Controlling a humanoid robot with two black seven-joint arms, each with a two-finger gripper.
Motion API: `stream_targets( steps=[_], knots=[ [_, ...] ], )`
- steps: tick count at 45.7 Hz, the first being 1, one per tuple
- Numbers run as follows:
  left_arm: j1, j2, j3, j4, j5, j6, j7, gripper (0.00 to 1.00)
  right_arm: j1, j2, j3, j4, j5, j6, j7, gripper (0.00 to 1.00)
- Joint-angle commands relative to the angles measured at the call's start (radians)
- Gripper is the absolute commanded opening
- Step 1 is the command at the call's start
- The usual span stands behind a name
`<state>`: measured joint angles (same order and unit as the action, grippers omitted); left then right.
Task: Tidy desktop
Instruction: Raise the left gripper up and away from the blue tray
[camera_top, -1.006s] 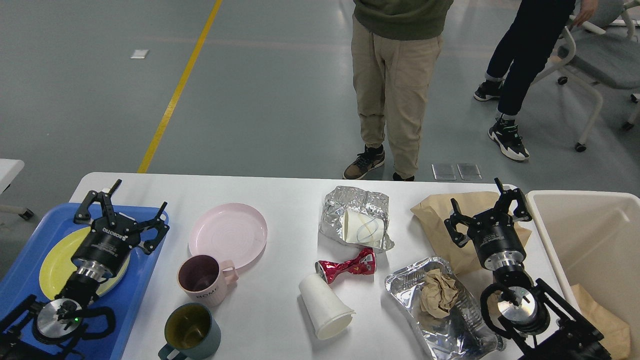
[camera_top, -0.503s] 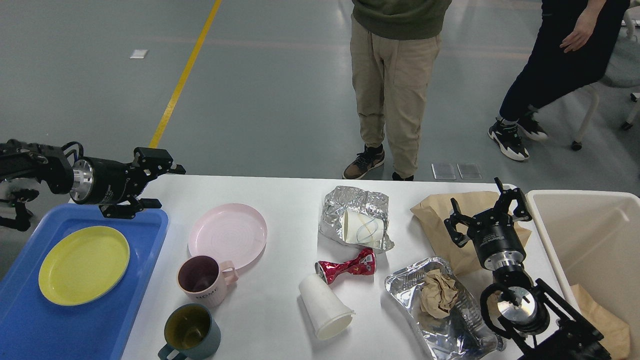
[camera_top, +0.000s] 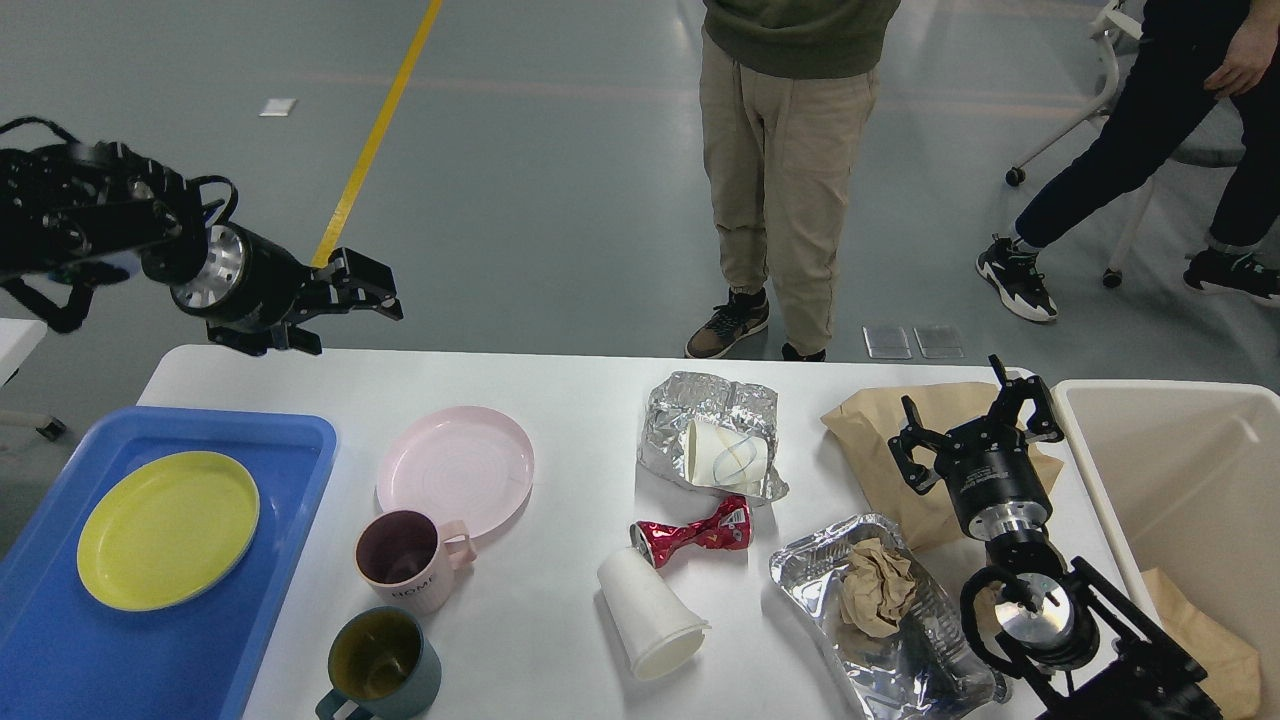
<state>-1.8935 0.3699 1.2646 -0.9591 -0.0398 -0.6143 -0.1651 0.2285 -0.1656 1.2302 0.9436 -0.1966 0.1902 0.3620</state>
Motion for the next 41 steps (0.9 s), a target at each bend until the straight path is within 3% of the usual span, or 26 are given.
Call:
stream_targets(
  steps=[1,9,12,20,27,41],
  knots=[
    [-0.105,-0.048,0.039,-0.081,0.000,-0.004,0.001,0.97,0.000,0.000,0.000,0.000,0.000,0.000,0.000,1.00],
    [-0.206,-0.157,0.051,-0.147,0.000,-0.157,0.002,0.97,0.000,0.000,0.000,0.000,-0.001,0.000,0.000,1.00],
    [-0.320,-0.238,0.068,-0.263,-0.002,-0.200,-0.007,0.97,0.000,0.000,0.000,0.000,0.000,0.000,0.000,1.00],
    [-0.565,-0.313,0.130,-0.513,-0.023,-0.196,-0.021,0.97,0.000,0.000,0.000,0.000,0.000,0.000,0.000,1.00],
    [-0.717,-0.358,0.226,-0.684,-0.175,-0.160,-0.086,0.97,0.000,0.000,0.000,0.000,-0.001,0.000,0.000,1.00],
    [-0.785,-0.355,0.349,-0.762,-0.233,-0.143,-0.090,0.97,0.000,0.000,0.000,-0.002,0.000,0.000,0.000,1.00]
  ],
)
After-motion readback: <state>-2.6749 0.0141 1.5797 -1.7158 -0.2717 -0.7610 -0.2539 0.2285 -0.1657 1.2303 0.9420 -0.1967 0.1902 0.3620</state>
